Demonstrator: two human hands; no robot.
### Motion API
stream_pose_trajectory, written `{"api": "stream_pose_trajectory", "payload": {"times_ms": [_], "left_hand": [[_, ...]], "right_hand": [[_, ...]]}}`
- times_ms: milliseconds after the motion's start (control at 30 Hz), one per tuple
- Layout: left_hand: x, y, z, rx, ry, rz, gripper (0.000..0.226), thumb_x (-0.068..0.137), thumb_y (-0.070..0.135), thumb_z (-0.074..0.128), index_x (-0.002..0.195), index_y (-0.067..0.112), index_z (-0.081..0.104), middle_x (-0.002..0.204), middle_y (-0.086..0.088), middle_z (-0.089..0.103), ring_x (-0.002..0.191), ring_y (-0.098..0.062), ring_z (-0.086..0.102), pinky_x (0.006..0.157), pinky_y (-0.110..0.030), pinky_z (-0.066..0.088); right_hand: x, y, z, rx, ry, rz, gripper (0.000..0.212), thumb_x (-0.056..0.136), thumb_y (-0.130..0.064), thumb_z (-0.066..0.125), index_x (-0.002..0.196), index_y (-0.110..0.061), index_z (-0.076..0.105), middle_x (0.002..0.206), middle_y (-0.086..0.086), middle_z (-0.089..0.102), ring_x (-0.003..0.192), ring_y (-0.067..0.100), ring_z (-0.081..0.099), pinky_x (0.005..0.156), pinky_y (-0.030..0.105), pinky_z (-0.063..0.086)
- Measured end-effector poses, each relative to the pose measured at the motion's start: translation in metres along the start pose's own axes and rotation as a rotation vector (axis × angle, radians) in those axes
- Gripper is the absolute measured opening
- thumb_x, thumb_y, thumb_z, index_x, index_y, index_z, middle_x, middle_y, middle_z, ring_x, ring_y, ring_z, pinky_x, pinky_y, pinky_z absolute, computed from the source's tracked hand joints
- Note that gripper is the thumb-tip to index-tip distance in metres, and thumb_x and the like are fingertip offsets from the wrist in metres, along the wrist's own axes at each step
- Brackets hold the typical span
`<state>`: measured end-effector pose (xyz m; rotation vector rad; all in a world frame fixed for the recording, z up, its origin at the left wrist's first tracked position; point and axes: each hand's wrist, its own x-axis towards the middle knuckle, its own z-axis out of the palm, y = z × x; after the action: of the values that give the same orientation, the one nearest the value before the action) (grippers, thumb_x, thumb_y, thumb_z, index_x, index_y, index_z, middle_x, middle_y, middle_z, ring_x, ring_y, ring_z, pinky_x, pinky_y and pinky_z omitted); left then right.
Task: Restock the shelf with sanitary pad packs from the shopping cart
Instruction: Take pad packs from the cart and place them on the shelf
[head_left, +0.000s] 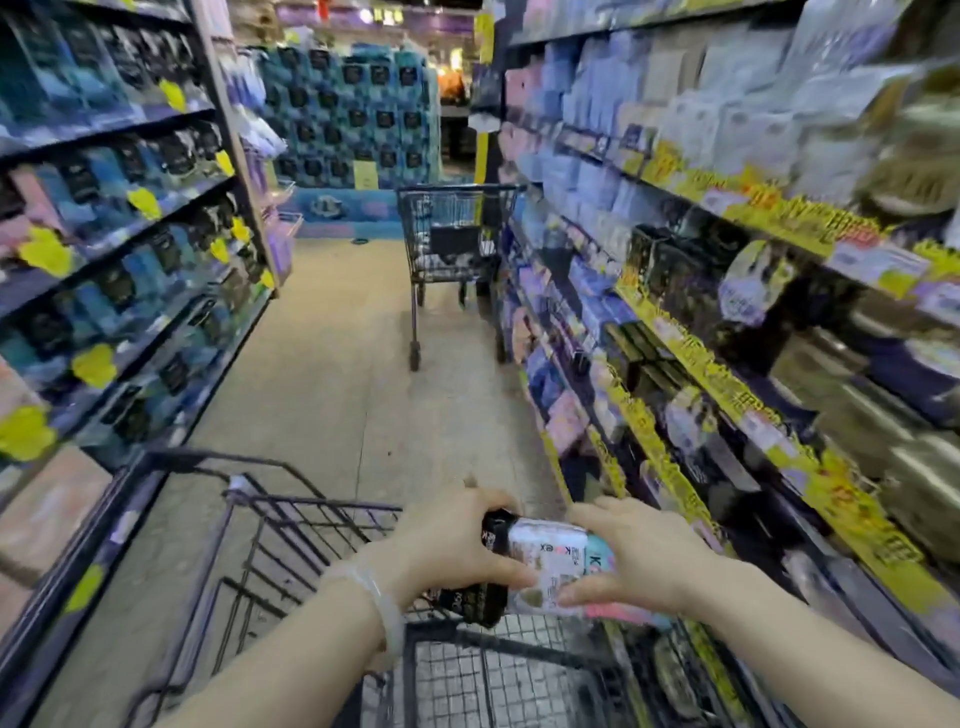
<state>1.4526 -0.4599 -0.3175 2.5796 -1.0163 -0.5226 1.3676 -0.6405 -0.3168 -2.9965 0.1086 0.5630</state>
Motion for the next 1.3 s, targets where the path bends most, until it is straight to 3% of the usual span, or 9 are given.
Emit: {"api": "stream_pose_trajectory", "payload": {"times_ms": [100, 200, 467, 600, 700, 833, 1033, 1133, 1300], "left_hand": [[0.006, -0.015, 0.031, 0.046, -0.204, -0.084, 0.097, 0.066, 0.065, 0.072, 0.147, 0.034, 0.027, 0.146, -0.008, 0.035, 0.14, -0.031, 0.024, 0.113, -0.043, 0.027], [0.022, -0.009, 0.029, 0.141, -0.183, -0.08, 0.111, 0.071, 0.063, 0.069, 0.152, 0.035, 0.0, 0.161, -0.01, -0.003, 0.147, -0.034, -0.011, 0.117, -0.053, 0.006], [0.074, 0.181, -0.039, -0.187, 0.288, 0.675, 0.102, 0.066, 0.077, 0.056, 0.148, 0.03, 0.02, 0.152, -0.003, 0.03, 0.143, -0.02, 0.024, 0.115, -0.037, 0.024], [0.032, 0.332, -0.074, -0.421, 0.429, 1.132, 0.081, 0.073, 0.059, 0.066, 0.141, 0.026, 0.036, 0.126, 0.014, 0.04, 0.117, 0.003, 0.037, 0.097, -0.015, 0.028], [-0.02, 0.43, -0.096, -0.45, 0.477, 1.431, 0.078, 0.07, 0.058, 0.064, 0.135, 0.018, 0.047, 0.122, 0.012, 0.046, 0.108, 0.013, 0.035, 0.088, 0.009, 0.021], [-0.096, 0.533, -0.115, -0.481, 0.461, 1.645, 0.076, 0.064, 0.065, 0.052, 0.129, 0.026, 0.052, 0.122, 0.014, 0.051, 0.109, 0.012, 0.041, 0.087, 0.011, 0.021], [-0.201, 0.662, -0.121, -0.276, 0.255, 1.673, 0.085, 0.065, 0.068, 0.061, 0.14, 0.038, 0.034, 0.148, 0.013, 0.032, 0.128, -0.005, 0.039, 0.097, -0.017, 0.028], [-0.236, 0.712, -0.109, -0.077, 0.131, 1.627, 0.103, 0.063, 0.073, 0.062, 0.148, 0.039, 0.016, 0.157, 0.011, 0.017, 0.141, -0.011, 0.028, 0.111, -0.028, 0.027], [-0.259, 0.765, -0.094, 0.155, 0.094, 1.474, 0.109, 0.06, 0.081, 0.059, 0.15, 0.04, 0.013, 0.159, 0.012, 0.017, 0.143, -0.015, 0.026, 0.116, -0.038, 0.025]], "right_hand": [[0.007, 0.006, 0.028, 0.121, -0.181, 0.044, 0.102, 0.065, -0.077, 0.055, 0.147, -0.034, 0.012, 0.152, 0.001, 0.022, 0.139, 0.026, 0.019, 0.111, 0.044, 0.029], [0.0, 0.03, 0.025, 0.199, -0.202, 0.142, 0.105, 0.074, -0.068, 0.058, 0.149, -0.034, -0.008, 0.159, 0.004, -0.005, 0.146, 0.029, -0.003, 0.116, 0.046, 0.014], [-0.15, 0.089, -0.09, 0.131, 0.359, 0.372, 0.076, 0.085, -0.05, 0.058, 0.146, -0.021, 0.024, 0.154, 0.007, 0.018, 0.142, 0.023, 0.018, 0.115, 0.037, 0.024], [-0.296, 0.098, -0.154, -0.028, 0.654, 0.565, 0.065, 0.085, -0.043, 0.061, 0.141, -0.02, 0.037, 0.141, 0.008, 0.038, 0.132, 0.024, 0.035, 0.109, 0.035, 0.031], [-0.409, 0.094, -0.188, -0.171, 0.739, 0.738, 0.058, 0.084, -0.042, 0.062, 0.134, -0.018, 0.045, 0.134, 0.004, 0.046, 0.125, 0.018, 0.042, 0.103, 0.025, 0.031], [-0.552, 0.075, -0.216, -0.334, 0.77, 1.011, 0.059, 0.081, -0.049, 0.059, 0.134, -0.028, 0.044, 0.137, -0.006, 0.046, 0.126, 0.012, 0.042, 0.104, 0.024, 0.03], [-0.725, 0.056, -0.219, -0.237, 0.875, 1.3, 0.071, 0.059, -0.064, 0.062, 0.125, -0.042, 0.048, 0.123, -0.022, 0.048, 0.117, 0.0, 0.045, 0.095, 0.02, 0.035], [-0.779, 0.065, -0.208, -0.109, 0.845, 1.391, 0.084, 0.04, -0.072, 0.061, 0.119, -0.054, 0.041, 0.138, -0.017, 0.044, 0.125, 0.005, 0.043, 0.105, 0.029, 0.035], [-0.806, 0.115, -0.192, 0.034, 0.678, 1.398, 0.109, 0.056, -0.06, 0.073, 0.145, -0.041, 0.014, 0.154, -0.008, 0.024, 0.139, 0.009, 0.026, 0.113, 0.029, 0.025]]}}
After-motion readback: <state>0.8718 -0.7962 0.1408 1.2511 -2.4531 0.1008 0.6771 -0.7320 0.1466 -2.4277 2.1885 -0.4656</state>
